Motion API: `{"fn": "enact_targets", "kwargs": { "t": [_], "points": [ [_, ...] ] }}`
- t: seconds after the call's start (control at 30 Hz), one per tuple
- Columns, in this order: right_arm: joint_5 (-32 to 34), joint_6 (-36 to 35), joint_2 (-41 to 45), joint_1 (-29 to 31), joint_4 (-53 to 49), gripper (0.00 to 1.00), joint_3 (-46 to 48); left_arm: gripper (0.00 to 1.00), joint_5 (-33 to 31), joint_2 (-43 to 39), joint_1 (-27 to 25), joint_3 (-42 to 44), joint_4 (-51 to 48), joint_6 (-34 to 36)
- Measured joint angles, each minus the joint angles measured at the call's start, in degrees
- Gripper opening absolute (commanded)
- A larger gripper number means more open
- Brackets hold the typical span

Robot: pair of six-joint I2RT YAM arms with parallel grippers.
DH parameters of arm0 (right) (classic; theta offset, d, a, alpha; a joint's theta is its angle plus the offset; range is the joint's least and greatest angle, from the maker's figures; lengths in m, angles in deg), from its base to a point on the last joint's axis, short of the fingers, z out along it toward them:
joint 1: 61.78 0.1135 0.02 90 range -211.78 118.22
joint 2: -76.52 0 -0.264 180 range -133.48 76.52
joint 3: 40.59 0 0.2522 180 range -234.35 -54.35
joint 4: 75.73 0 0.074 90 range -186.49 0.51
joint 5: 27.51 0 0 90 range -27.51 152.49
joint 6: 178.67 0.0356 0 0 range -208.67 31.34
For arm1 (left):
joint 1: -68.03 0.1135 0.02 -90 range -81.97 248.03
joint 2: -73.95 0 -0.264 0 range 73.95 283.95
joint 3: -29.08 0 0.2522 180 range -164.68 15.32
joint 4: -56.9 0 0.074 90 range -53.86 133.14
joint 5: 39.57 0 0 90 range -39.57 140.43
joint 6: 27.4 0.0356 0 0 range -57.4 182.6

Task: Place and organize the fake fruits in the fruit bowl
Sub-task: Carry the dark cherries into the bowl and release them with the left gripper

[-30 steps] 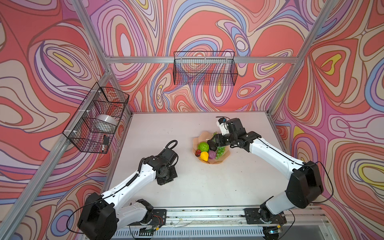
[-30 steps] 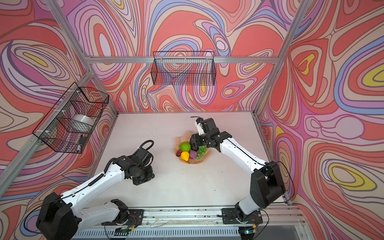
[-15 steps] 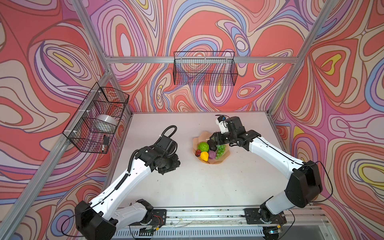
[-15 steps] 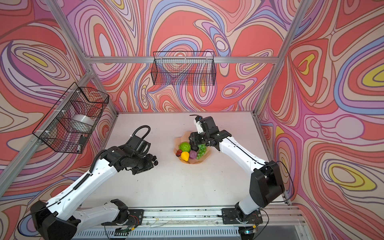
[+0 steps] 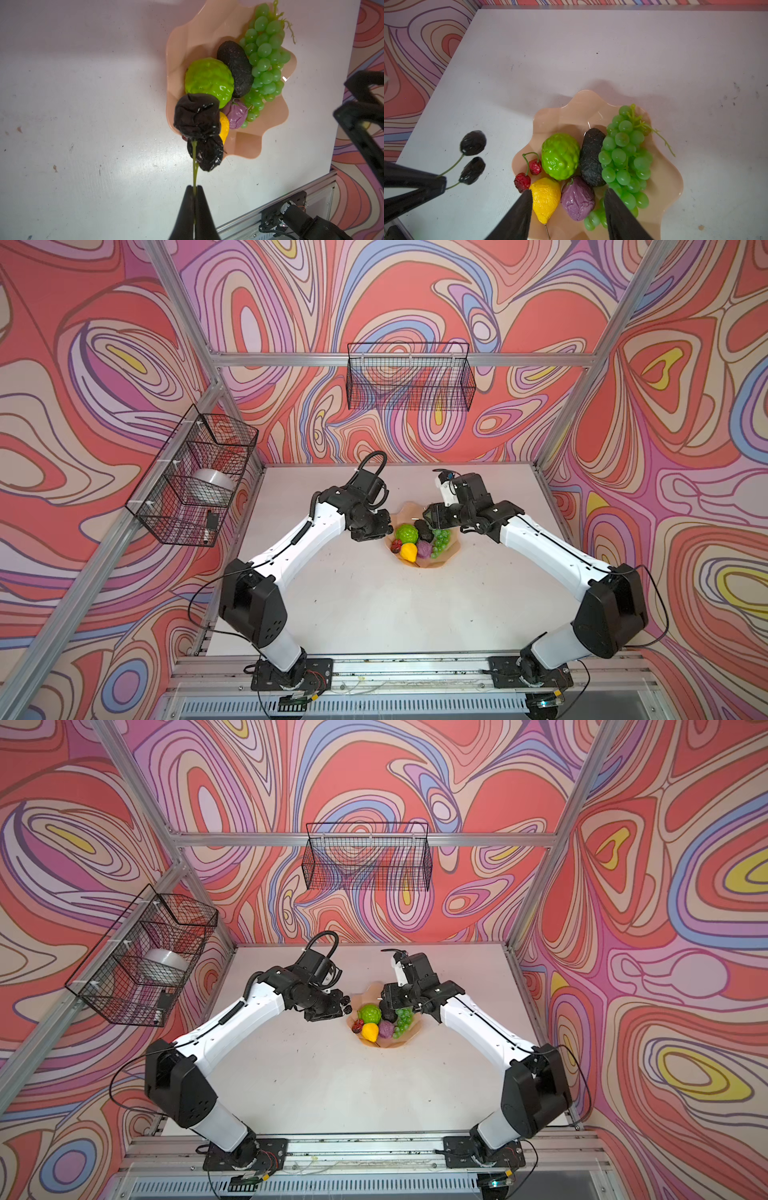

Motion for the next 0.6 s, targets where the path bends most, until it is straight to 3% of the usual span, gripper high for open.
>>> {"fn": "enact_targets", "kwargs": {
  "t": [0.37, 0.6],
  "points": [
    [0.50, -0.11, 1.07, 0.00, -0.02, 0.58, 2.56, 0.00, -3.13, 12.02, 0.00, -7.39, 1.64, 2.56],
    [0.52, -0.09, 1.33, 0.00, -0.02, 0.58, 3.37, 0.00, -3.96, 15.56, 0.00, -7.91, 2.05, 4.79]
  ]
}}
